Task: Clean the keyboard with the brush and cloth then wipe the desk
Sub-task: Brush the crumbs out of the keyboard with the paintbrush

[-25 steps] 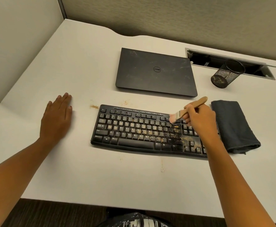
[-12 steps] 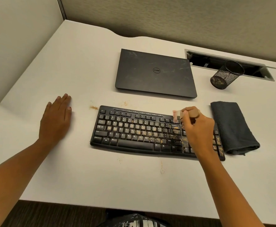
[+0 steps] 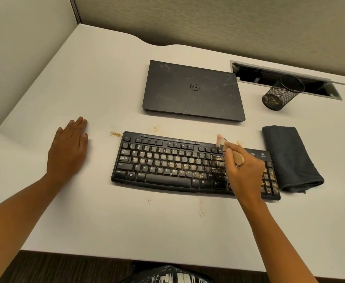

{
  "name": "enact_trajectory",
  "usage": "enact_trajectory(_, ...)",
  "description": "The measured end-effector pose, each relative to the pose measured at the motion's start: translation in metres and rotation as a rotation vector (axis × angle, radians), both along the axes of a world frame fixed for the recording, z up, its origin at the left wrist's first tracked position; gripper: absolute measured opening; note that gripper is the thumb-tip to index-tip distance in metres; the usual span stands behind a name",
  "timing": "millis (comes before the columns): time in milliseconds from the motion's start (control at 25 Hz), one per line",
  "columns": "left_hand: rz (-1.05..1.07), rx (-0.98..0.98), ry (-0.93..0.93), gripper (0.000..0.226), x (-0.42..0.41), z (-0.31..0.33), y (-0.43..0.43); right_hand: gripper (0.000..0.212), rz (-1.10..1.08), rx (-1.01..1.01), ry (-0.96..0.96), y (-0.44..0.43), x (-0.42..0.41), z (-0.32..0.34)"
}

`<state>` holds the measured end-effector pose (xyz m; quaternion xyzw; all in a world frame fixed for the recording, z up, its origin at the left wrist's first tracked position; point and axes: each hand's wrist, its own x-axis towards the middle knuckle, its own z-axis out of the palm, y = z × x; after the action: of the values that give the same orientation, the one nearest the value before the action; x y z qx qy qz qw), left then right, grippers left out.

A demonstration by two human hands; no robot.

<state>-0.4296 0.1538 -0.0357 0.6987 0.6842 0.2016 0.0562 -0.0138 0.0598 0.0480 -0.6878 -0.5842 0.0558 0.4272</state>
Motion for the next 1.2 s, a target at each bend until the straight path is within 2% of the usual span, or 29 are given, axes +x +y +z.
enact_trajectory(240,0.002,0.003,0.003,0.044,0.002,0.001,-0.001,0.019,0.012,0.005,-0.043,-0.011,0.0,-0.002)
enact_trajectory(480,-0.005,0.0,0.002,0.044,0.001,0.001,0.001,0.019,0.028,0.01,-0.003,-0.015,0.001,0.003)
enact_trajectory(720,-0.01,-0.005,0.013,0.044,0.0,-0.001,0.001,0.028,0.032,-0.002,-0.027,-0.004,-0.003,-0.005)
enact_trajectory(880,-0.001,-0.01,0.015,0.044,0.001,0.0,0.001,0.025,-0.008,0.024,0.099,-0.011,-0.003,0.001)
enact_trajectory(1000,0.002,-0.004,0.009,0.044,0.002,0.001,0.001,0.022,-0.006,-0.071,0.228,-0.016,-0.002,0.007)
enact_trajectory(1120,-0.003,-0.006,0.005,0.043,0.001,0.002,0.001,0.023,-0.185,-0.101,0.32,-0.005,0.014,0.013)
enact_trajectory(1200,-0.006,-0.007,0.011,0.043,0.001,0.001,0.0,0.021,-0.155,-0.151,0.349,0.0,0.023,0.017)
